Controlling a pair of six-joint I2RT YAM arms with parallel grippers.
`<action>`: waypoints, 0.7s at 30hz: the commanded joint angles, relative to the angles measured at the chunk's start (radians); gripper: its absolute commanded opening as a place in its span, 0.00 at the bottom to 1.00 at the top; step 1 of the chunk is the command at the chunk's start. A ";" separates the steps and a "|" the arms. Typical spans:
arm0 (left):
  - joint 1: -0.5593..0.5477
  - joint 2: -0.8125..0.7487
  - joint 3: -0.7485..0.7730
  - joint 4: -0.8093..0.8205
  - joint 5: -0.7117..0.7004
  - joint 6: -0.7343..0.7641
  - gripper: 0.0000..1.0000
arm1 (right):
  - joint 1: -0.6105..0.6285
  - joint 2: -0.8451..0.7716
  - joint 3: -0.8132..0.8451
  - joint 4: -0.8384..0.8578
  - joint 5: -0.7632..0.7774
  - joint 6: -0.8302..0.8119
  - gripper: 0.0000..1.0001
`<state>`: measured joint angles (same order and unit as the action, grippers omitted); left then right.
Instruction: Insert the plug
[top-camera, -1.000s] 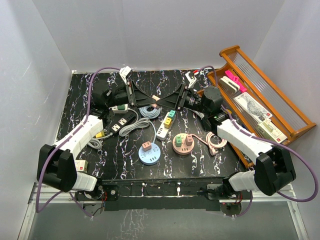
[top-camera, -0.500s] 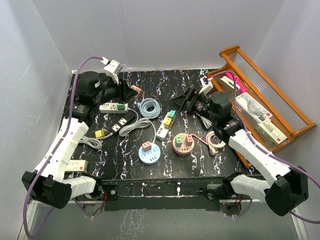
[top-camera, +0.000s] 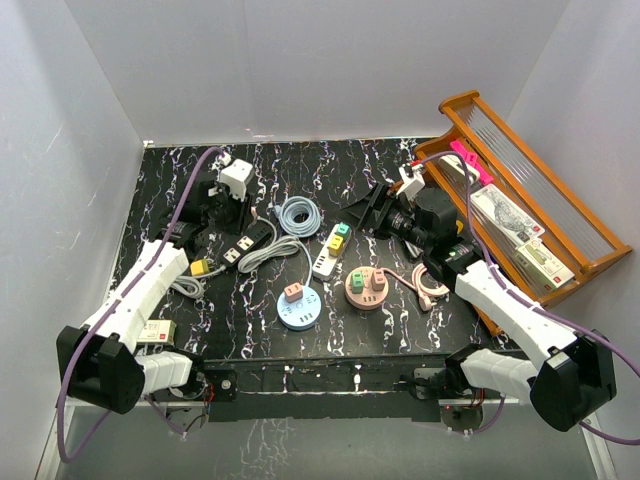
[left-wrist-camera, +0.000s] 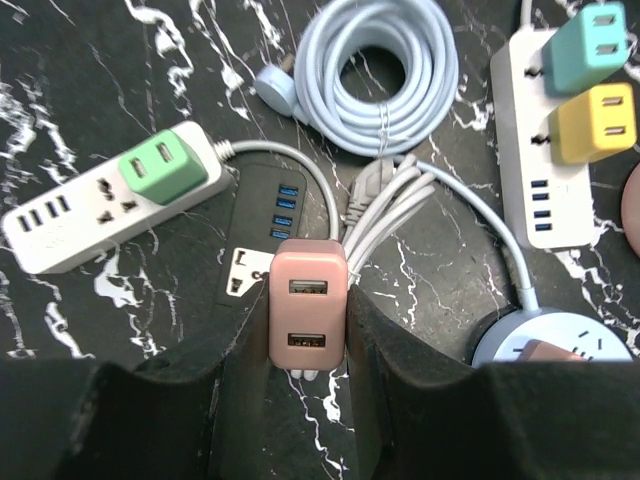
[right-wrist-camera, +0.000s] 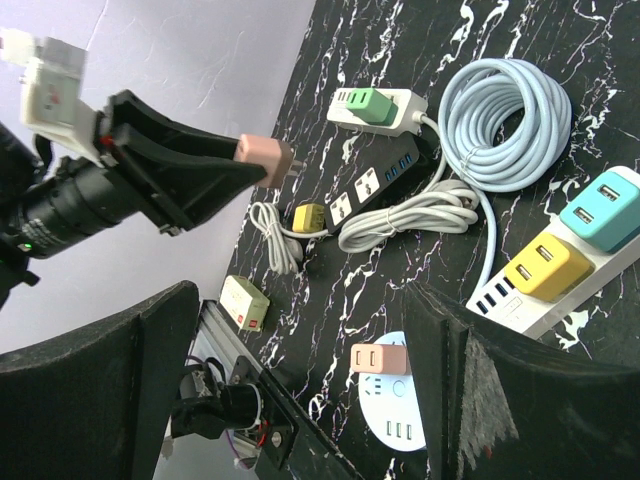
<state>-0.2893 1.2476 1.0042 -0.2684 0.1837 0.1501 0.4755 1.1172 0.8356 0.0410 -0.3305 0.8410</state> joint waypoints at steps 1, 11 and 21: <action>0.020 0.066 -0.021 0.059 0.072 0.038 0.00 | -0.005 0.004 -0.008 0.048 0.009 0.006 0.80; 0.105 0.212 -0.014 0.108 0.105 0.153 0.00 | -0.005 0.006 -0.016 0.046 0.005 0.036 0.80; 0.148 0.253 -0.061 0.145 0.125 0.171 0.00 | -0.007 0.016 -0.016 0.049 0.006 0.045 0.80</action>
<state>-0.1444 1.4971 0.9504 -0.1539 0.2714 0.2951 0.4747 1.1271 0.8021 0.0441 -0.3309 0.8738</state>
